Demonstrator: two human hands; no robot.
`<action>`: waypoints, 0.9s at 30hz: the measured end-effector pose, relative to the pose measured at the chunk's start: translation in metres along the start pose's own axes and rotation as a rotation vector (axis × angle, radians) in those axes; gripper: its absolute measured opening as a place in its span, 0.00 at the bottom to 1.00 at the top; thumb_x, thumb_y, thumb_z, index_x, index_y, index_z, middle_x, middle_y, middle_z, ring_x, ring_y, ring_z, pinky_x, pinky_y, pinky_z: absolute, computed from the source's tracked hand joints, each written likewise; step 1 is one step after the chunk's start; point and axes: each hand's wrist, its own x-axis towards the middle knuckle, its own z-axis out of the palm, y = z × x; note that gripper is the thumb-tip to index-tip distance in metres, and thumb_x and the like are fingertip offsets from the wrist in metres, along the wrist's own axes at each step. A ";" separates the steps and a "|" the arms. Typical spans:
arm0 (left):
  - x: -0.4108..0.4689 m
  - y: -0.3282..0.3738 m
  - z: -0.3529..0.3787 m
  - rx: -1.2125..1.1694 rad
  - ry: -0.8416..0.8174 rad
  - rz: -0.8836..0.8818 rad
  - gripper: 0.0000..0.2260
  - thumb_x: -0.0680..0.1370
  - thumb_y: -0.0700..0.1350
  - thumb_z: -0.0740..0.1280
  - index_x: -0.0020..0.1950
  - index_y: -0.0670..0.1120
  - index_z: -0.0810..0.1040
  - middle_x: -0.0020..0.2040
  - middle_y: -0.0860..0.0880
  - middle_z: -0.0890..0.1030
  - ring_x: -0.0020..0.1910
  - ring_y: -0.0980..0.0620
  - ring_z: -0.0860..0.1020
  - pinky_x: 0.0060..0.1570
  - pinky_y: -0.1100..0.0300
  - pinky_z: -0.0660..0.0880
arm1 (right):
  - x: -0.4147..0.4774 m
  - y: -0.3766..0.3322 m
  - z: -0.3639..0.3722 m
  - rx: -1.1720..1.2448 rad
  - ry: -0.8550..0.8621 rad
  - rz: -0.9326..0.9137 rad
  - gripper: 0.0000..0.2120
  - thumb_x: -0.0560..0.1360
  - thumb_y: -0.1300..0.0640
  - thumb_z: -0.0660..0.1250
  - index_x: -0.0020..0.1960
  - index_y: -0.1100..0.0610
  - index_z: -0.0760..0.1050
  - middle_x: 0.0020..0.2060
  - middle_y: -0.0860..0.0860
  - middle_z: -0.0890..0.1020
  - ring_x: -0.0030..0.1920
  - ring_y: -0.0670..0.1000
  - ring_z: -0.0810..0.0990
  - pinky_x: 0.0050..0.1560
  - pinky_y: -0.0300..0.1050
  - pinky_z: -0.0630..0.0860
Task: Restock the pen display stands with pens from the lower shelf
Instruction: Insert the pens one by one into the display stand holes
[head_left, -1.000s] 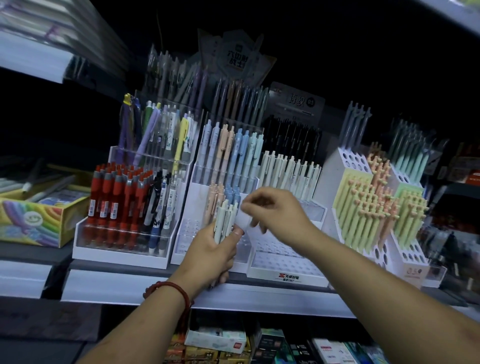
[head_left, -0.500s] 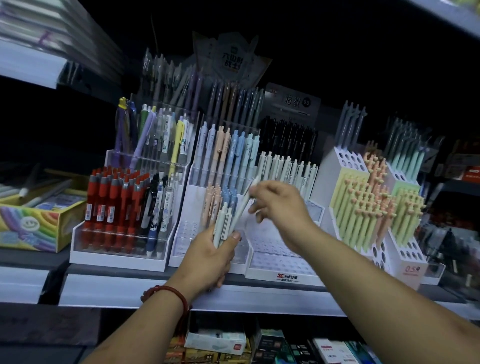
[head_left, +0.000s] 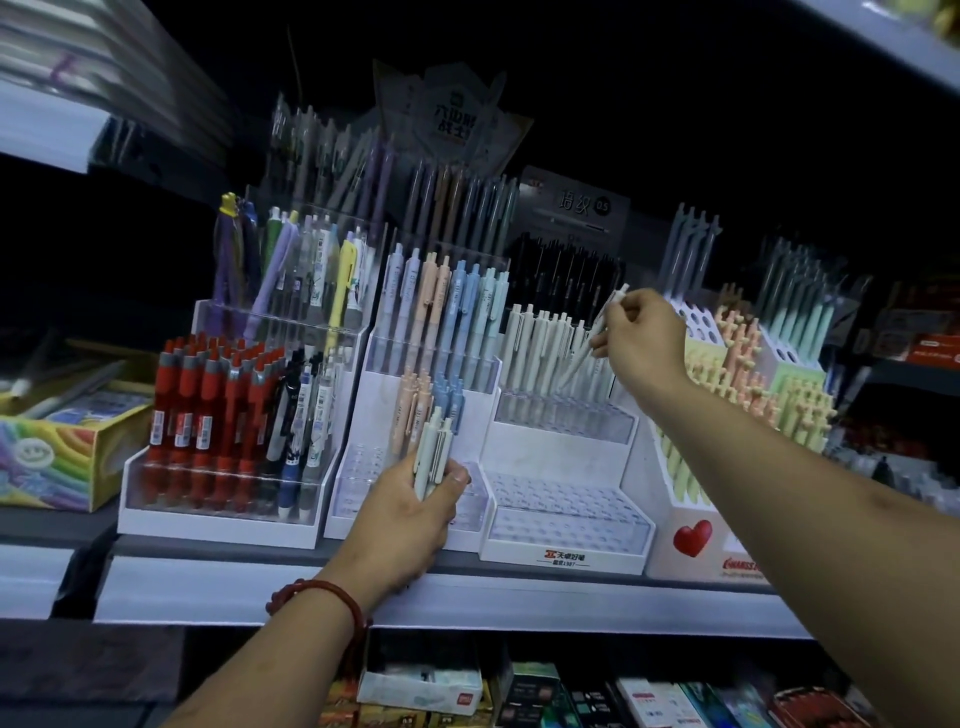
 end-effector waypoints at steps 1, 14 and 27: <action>0.000 0.000 0.000 -0.003 -0.001 0.001 0.06 0.84 0.46 0.66 0.47 0.47 0.74 0.28 0.50 0.66 0.22 0.52 0.61 0.23 0.63 0.60 | 0.001 0.003 0.003 -0.024 -0.021 0.004 0.08 0.85 0.58 0.60 0.54 0.62 0.74 0.39 0.59 0.83 0.38 0.54 0.85 0.46 0.55 0.85; 0.000 0.000 -0.001 0.003 -0.006 0.017 0.12 0.84 0.47 0.67 0.40 0.56 0.76 0.27 0.52 0.68 0.21 0.53 0.62 0.23 0.63 0.62 | 0.020 -0.006 0.016 -0.302 -0.187 -0.027 0.09 0.86 0.59 0.53 0.51 0.62 0.69 0.43 0.64 0.84 0.41 0.59 0.86 0.47 0.60 0.83; -0.003 0.004 -0.001 0.030 -0.014 0.015 0.06 0.84 0.47 0.66 0.47 0.48 0.74 0.26 0.52 0.68 0.20 0.54 0.63 0.22 0.63 0.62 | 0.020 -0.002 0.015 -0.347 -0.318 0.005 0.11 0.86 0.62 0.54 0.48 0.64 0.72 0.37 0.64 0.84 0.40 0.62 0.86 0.49 0.59 0.84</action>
